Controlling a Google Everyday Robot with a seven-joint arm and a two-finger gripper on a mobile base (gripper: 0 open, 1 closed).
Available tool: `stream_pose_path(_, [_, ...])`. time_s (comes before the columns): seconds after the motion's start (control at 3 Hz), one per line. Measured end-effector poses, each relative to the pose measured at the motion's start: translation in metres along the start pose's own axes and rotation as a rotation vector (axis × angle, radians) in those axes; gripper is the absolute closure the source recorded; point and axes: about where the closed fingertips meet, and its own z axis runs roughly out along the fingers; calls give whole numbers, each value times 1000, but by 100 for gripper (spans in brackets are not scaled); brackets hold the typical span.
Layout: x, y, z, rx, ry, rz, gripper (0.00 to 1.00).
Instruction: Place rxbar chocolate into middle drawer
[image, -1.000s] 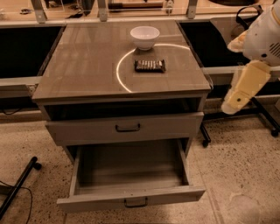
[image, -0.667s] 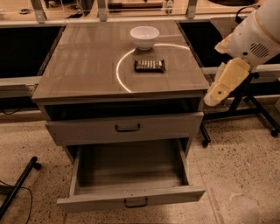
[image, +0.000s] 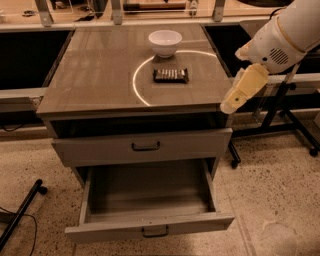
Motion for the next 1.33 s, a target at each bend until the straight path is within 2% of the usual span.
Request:
stream_pose_path(0.33, [-7, -11, 8, 0, -14, -22, 0])
stream_pose_path(0.67, [-21, -33, 25, -2, -49, -44, 0])
stream_pose_path(1.0, [-39, -56, 52, 8, -74, -47, 0])
stream_pose_path(1.33, [-70, -92, 111, -8, -135, -36, 0])
